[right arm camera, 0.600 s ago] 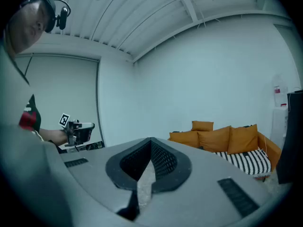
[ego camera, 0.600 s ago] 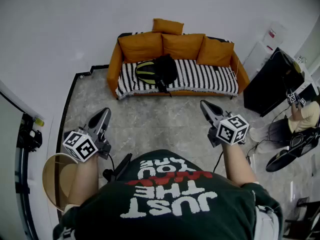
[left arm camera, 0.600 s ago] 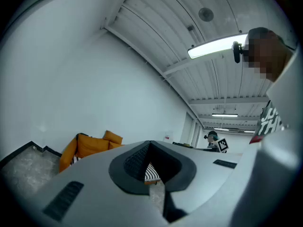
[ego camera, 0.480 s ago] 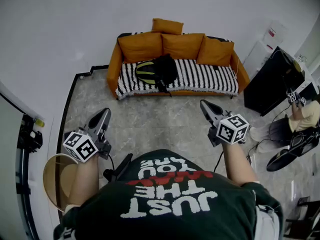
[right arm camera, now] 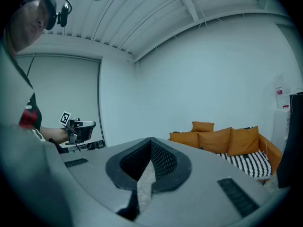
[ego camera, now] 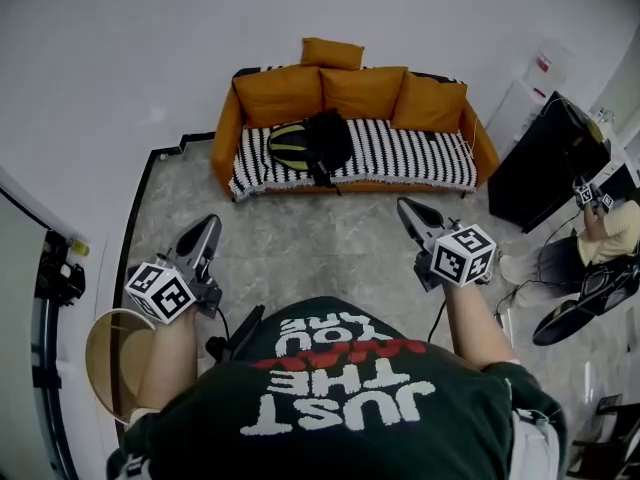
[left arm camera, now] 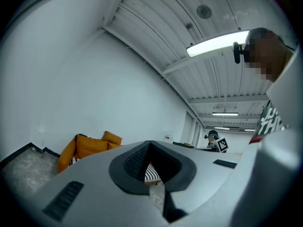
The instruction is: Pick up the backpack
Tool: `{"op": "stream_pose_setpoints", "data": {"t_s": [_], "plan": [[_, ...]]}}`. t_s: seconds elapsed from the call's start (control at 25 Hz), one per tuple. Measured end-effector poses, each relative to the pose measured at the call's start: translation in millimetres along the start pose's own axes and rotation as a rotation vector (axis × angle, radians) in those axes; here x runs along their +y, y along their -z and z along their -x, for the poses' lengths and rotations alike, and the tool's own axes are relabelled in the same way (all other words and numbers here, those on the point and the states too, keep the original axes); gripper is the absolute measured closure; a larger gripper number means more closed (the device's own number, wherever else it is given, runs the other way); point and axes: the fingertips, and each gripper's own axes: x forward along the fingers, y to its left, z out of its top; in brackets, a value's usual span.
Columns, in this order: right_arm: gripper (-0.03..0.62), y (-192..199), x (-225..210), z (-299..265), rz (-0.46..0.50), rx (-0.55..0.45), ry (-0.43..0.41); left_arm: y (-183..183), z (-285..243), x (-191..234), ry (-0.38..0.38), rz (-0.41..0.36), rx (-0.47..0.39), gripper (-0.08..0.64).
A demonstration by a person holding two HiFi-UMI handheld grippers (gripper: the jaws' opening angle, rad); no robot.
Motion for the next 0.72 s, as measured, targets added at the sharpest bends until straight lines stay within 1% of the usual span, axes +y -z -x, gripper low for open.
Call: {"op": "stream_pose_setpoints", "data": {"t_s": [0.16, 0.32, 0.56, 0.72], "plan": [[0.563, -3, -10, 7, -0.028, -0.015, -0.017, 1, -9, -8, -0.008, -0.001, 0.003, 0.549], [0.563, -3, -28, 21, -0.044, -0.020, -0.029, 6, -29, -25, -0.009, 0.004, 0.009, 0.549], [0.563, 7, -63, 45, -0.050, -0.014, -0.037, 19, -64, -53, 0.007, 0.019, 0.024, 0.549], [0.563, 14, -82, 45, -0.068, -0.007, -0.037, 24, -83, -58, 0.010, 0.018, 0.044, 0.549]]}}
